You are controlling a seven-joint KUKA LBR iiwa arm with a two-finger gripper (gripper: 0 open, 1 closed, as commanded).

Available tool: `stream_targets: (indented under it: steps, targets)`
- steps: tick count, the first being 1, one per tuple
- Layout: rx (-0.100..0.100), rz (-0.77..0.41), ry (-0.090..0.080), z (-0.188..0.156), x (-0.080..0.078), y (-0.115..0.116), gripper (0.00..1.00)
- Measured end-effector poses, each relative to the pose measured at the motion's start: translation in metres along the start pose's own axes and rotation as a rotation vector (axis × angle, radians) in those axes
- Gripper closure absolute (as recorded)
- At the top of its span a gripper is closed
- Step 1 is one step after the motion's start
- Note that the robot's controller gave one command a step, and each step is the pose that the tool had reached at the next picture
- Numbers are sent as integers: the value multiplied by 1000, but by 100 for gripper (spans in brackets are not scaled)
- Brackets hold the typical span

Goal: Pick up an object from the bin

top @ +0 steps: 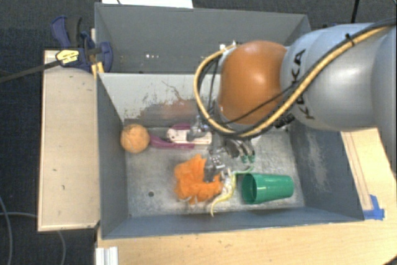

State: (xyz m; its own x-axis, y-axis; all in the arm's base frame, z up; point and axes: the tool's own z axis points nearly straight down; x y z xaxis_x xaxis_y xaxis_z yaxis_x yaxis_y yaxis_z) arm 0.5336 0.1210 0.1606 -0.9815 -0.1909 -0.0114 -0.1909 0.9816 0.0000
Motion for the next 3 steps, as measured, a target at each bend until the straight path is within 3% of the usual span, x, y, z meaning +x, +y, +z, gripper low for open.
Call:
stream_targets:
  steps: [1, 2, 3]
  targets:
    - [-3, -399, 10, 42, 3, 17, 0]
    - [-4, -415, -6, 84, 51, 10, 100]
    - [-4, -414, -6, 84, 51, 10, 100]
